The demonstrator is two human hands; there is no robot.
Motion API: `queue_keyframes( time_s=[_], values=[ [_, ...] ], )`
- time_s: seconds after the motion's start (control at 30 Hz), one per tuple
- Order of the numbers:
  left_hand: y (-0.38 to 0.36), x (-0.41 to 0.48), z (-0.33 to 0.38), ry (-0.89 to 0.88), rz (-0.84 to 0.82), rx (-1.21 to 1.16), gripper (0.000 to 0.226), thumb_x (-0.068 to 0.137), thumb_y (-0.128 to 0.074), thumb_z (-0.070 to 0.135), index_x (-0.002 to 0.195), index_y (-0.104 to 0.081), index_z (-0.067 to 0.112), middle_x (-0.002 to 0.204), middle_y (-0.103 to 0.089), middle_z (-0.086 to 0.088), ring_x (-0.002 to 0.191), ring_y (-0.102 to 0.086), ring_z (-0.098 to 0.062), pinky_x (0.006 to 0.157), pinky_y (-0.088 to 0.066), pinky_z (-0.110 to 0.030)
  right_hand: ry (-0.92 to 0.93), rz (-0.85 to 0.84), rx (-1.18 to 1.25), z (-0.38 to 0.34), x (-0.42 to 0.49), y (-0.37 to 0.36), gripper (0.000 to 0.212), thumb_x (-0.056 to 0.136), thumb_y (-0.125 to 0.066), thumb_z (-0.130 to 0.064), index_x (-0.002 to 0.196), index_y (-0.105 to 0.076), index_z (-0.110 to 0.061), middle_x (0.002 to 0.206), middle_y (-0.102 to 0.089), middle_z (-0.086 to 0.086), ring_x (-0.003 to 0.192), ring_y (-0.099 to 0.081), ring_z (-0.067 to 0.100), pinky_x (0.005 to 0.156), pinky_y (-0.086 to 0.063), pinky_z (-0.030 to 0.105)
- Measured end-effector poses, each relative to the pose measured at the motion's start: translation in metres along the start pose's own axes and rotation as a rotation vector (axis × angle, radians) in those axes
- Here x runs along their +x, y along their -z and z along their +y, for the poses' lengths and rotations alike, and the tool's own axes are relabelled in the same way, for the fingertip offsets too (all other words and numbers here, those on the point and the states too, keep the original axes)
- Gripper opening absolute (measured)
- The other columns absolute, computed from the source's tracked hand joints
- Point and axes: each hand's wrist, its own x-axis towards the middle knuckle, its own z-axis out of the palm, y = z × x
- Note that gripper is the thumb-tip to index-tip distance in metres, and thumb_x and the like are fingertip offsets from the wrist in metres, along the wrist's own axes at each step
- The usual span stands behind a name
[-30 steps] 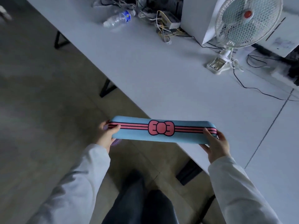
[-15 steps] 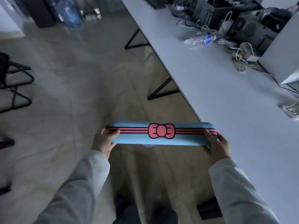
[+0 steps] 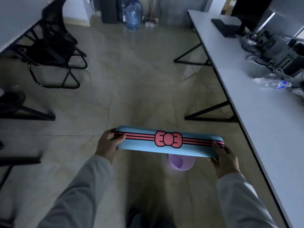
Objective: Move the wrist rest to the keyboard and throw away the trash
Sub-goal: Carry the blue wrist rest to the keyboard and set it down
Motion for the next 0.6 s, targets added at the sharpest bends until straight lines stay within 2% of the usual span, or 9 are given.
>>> queue_keyframes(
  time_s=[0.1, 0.23, 0.37, 0.43, 0.5, 0.6],
  values=[
    [0.017, 0.011, 0.012, 0.01, 0.045, -0.095, 0.043, 0.081, -0.06, -0.001, 0.12, -0.048, 0.012, 0.099, -0.059, -0.006, 0.082, -0.056, -0.012, 0.068, -0.045, -0.024, 0.013, -0.04, -0.041, 0.0, 0.009, -0.034, 0.02, 0.083, -0.062, -0.015, 0.102, -0.056, -0.011, 0.086, -0.058, 0.002, 0.078, -0.057, 0.013, 0.05, -0.054, 0.016],
    [0.035, 0.029, 0.025, 0.02, 0.107, -0.144, 0.041, 0.082, -0.058, -0.003, 0.12, -0.047, 0.011, 0.107, -0.055, -0.012, 0.088, -0.057, -0.019, 0.071, -0.048, -0.024, -0.011, -0.079, -0.086, 0.002, 0.028, -0.077, 0.01, 0.08, -0.066, -0.017, 0.088, -0.06, -0.018, 0.093, -0.059, 0.003, 0.089, -0.057, 0.018, 0.054, -0.056, 0.018],
    [0.041, 0.058, 0.038, 0.023, 0.158, -0.154, 0.049, 0.083, -0.057, -0.004, 0.13, -0.043, 0.003, 0.112, -0.054, -0.014, 0.102, -0.054, -0.027, 0.072, -0.049, -0.024, -0.022, -0.112, -0.081, 0.0, 0.049, -0.118, 0.02, 0.08, -0.065, -0.015, 0.099, -0.059, -0.014, 0.1, -0.058, 0.006, 0.09, -0.057, 0.018, 0.05, -0.054, 0.018],
    [0.039, 0.078, 0.047, 0.021, 0.167, -0.16, 0.05, 0.083, -0.057, -0.004, 0.13, -0.043, 0.003, 0.112, -0.055, -0.014, 0.096, -0.057, -0.025, 0.072, -0.049, -0.025, -0.026, -0.133, -0.066, -0.006, 0.065, -0.138, 0.027, 0.081, -0.064, -0.014, 0.107, -0.056, -0.011, 0.1, -0.058, 0.006, 0.085, -0.058, 0.016, 0.048, -0.053, 0.017],
    [0.031, 0.1, 0.06, 0.014, 0.165, -0.164, 0.05, 0.083, -0.057, -0.004, 0.13, -0.043, 0.004, 0.105, -0.059, -0.011, 0.087, -0.058, -0.019, 0.071, -0.049, -0.025, -0.03, -0.15, -0.056, -0.015, 0.084, -0.157, 0.025, 0.082, -0.063, -0.014, 0.105, -0.057, -0.011, 0.1, -0.058, 0.005, 0.084, -0.058, 0.014, 0.047, -0.053, 0.018],
    [0.012, 0.135, 0.082, -0.009, 0.163, -0.169, 0.05, 0.083, -0.056, -0.004, 0.131, -0.042, 0.004, 0.094, -0.058, -0.006, 0.085, -0.058, -0.019, 0.073, -0.049, -0.026, -0.02, -0.156, -0.049, -0.033, 0.118, -0.184, 0.029, 0.081, -0.065, -0.015, 0.108, -0.057, -0.012, 0.107, -0.058, 0.007, 0.086, -0.059, 0.014, 0.049, -0.053, 0.018]
  ],
)
